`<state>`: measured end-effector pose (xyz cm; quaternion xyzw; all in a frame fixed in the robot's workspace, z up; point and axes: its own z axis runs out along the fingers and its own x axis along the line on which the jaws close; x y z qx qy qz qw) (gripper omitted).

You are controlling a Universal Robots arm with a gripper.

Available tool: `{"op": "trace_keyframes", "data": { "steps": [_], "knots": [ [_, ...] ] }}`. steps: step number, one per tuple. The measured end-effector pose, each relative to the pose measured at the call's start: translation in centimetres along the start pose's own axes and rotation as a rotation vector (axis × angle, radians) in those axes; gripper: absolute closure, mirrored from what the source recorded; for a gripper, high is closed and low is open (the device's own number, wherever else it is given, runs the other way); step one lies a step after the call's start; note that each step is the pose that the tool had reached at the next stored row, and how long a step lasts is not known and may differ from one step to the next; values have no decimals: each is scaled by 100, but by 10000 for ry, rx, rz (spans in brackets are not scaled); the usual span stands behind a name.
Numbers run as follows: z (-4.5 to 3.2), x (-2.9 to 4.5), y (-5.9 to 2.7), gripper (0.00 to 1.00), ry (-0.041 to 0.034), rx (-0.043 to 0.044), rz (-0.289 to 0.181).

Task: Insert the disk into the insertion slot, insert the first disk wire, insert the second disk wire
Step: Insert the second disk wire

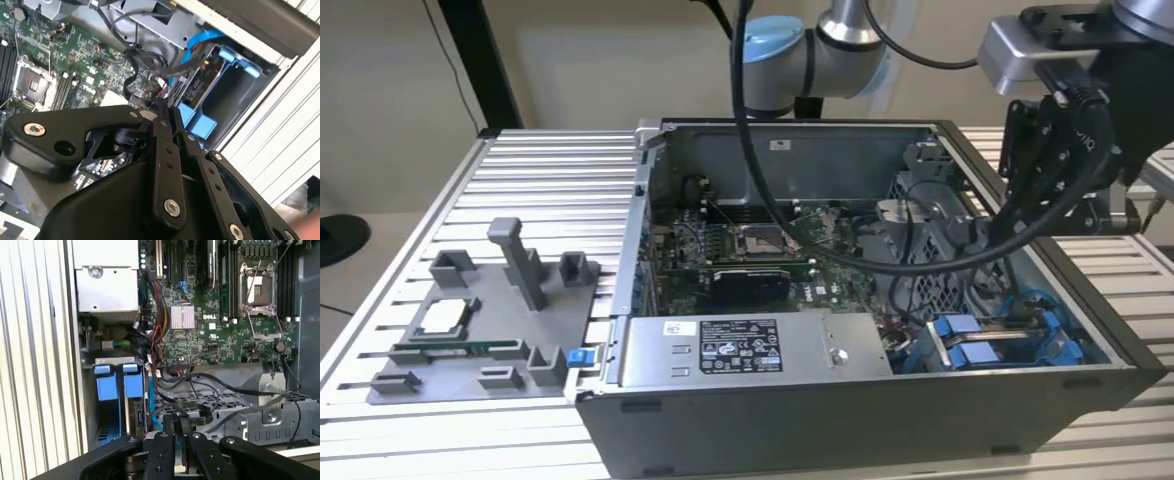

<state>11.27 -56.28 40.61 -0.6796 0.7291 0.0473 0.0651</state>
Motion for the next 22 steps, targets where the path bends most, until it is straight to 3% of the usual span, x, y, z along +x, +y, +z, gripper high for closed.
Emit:
{"op": "trace_keyframes", "data": {
  "steps": [3,6,9,11,13,14,19,22],
  "knots": [
    [8,17,78,100,16,27,-5],
    [7,32,101,100,92,32,-12],
    [5,43,104,100,243,40,-34],
    [5,47,107,100,383,53,-50],
    [9,48,114,100,490,139,-68],
    [14,49,118,100,512,188,-77],
    [92,62,122,100,521,270,-93],
    [120,66,122,100,550,386,-134]
  ]
}}
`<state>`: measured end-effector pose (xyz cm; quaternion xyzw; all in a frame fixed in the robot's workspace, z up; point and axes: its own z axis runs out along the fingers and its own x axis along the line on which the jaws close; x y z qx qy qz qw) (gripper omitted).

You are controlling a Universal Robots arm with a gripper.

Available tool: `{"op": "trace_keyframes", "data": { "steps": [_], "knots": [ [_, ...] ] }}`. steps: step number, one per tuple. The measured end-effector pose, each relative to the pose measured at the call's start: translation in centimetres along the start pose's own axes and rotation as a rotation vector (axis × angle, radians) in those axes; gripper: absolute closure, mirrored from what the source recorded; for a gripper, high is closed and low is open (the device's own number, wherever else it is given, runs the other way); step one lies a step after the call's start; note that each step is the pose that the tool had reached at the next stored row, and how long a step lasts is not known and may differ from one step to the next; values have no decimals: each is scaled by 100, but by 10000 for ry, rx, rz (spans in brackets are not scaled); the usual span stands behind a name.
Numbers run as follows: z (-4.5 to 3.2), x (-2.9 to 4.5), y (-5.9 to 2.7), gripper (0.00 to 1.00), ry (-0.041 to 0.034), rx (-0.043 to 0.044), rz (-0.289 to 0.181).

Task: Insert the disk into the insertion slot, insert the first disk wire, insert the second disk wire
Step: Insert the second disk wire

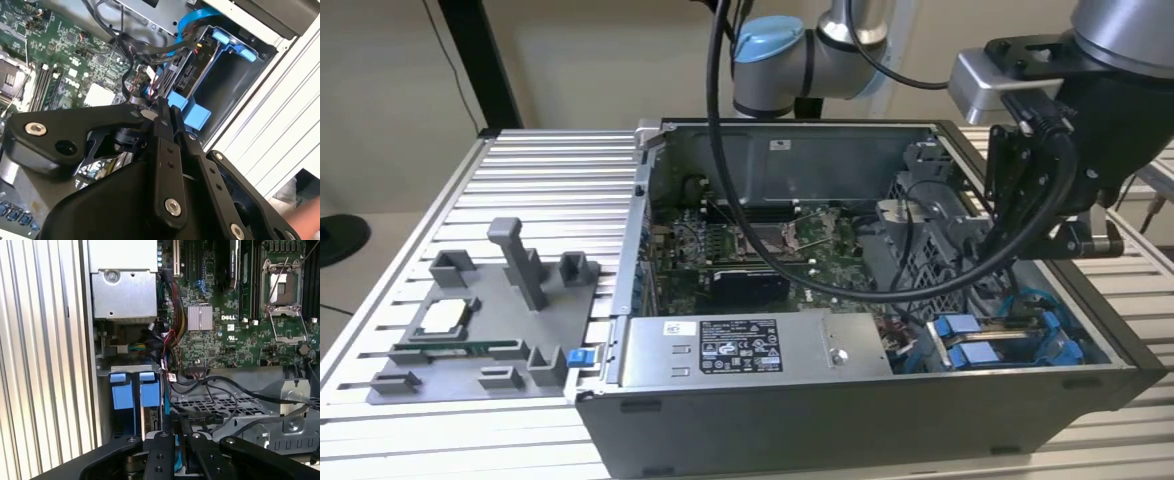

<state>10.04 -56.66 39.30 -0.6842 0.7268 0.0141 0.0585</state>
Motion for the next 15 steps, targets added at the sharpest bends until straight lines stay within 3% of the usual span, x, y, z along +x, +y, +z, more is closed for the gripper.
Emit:
{"op": "trace_keyframes", "data": {
  "steps": [2,11,15],
  "knots": [
    [12,2,3,100,27,86,-27],
    [67,9,41,100,55,137,-59],
    [124,16,68,100,47,271,-86]
  ]
}}
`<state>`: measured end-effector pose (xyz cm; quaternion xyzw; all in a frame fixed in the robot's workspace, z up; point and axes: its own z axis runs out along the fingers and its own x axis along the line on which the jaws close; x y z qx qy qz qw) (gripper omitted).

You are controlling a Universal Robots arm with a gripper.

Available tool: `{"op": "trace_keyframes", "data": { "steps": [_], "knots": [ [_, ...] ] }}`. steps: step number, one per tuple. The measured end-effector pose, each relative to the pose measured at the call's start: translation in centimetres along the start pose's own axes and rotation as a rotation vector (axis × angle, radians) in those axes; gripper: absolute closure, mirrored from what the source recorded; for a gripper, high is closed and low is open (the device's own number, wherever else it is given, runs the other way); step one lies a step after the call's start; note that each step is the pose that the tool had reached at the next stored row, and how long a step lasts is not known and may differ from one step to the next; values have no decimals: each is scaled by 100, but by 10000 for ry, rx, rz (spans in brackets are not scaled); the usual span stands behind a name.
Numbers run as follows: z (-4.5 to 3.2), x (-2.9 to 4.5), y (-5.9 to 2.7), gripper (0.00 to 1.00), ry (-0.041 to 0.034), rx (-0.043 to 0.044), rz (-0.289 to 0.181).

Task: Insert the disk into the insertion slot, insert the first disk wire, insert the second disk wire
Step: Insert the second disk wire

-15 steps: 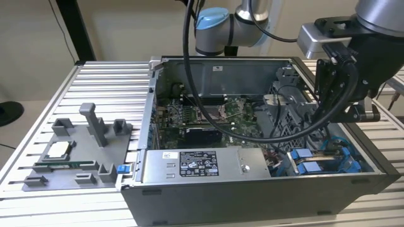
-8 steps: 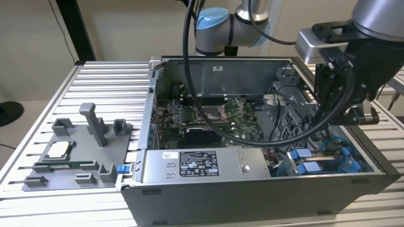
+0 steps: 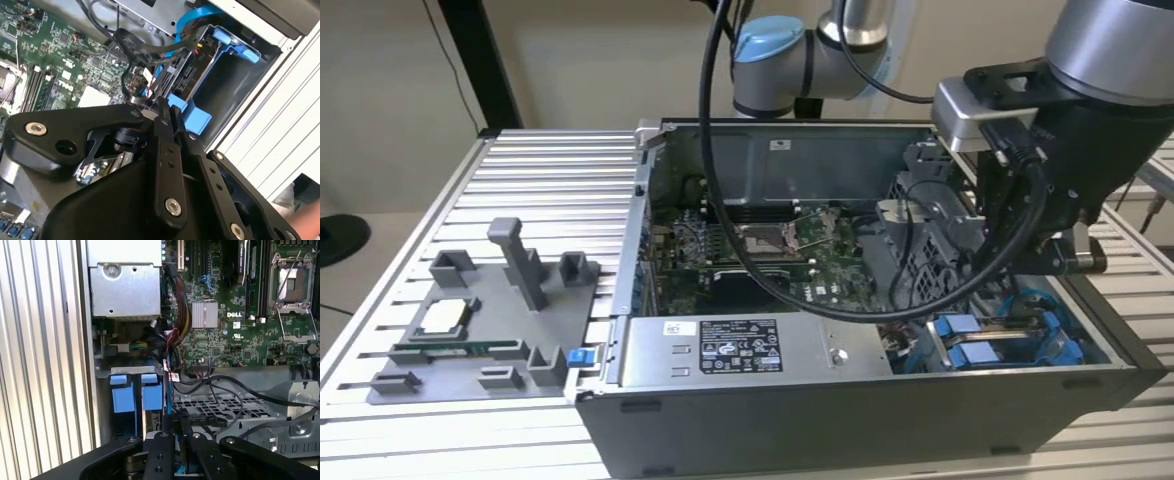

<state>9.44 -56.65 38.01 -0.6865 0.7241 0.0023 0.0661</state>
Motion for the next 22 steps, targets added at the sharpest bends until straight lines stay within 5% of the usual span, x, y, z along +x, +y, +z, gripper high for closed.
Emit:
{"op": "trace_keyframes", "data": {
  "steps": [11,22],
  "knots": [
    [71,161,-8,100,-27,252,-73],
    [166,211,-90,100,-69,463,-202]
  ]
}}
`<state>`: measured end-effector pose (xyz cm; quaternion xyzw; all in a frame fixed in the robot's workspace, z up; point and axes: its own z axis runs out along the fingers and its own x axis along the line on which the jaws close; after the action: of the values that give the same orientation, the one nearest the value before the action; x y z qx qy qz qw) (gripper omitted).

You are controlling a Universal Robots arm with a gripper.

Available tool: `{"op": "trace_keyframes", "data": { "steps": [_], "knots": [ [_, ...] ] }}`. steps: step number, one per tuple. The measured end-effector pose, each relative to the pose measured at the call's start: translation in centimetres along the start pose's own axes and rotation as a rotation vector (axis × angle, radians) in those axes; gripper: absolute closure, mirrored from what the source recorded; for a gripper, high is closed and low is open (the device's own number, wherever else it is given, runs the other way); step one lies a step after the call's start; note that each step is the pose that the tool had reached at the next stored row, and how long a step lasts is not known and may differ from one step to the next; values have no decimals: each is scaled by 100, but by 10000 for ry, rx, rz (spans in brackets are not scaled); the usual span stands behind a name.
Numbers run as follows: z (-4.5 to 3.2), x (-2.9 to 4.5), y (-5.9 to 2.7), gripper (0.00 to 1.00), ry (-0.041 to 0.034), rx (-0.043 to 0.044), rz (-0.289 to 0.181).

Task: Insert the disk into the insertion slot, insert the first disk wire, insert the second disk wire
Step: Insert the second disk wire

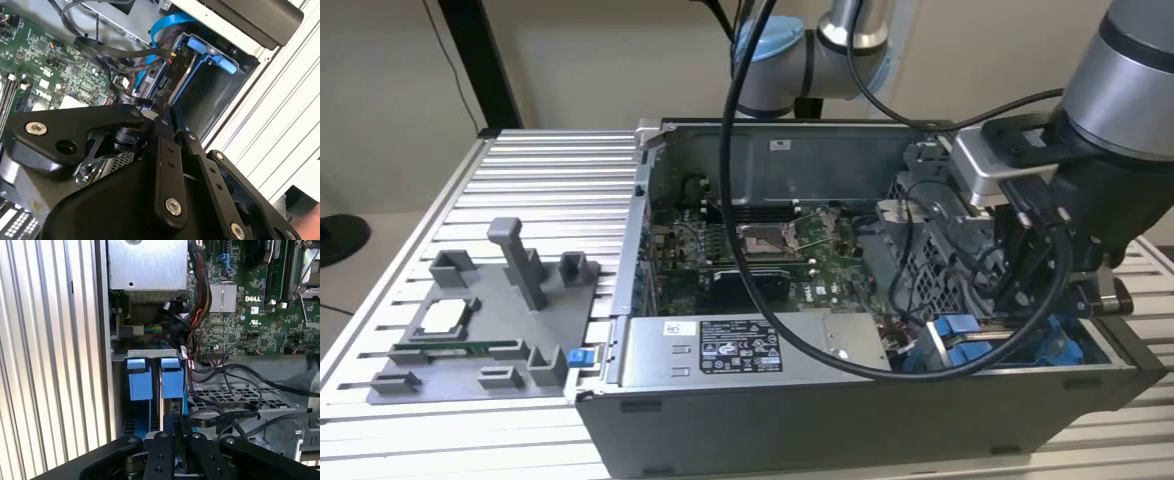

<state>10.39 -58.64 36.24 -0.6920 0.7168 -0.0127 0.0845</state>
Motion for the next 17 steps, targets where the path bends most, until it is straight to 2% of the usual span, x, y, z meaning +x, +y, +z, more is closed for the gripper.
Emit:
{"op": "trace_keyframes", "data": {
  "steps": [5,17],
  "knots": [
    [45,3,-24,100,-11,122,-46],
    [49,4,-24,100,-11,142,-54]
  ]
}}
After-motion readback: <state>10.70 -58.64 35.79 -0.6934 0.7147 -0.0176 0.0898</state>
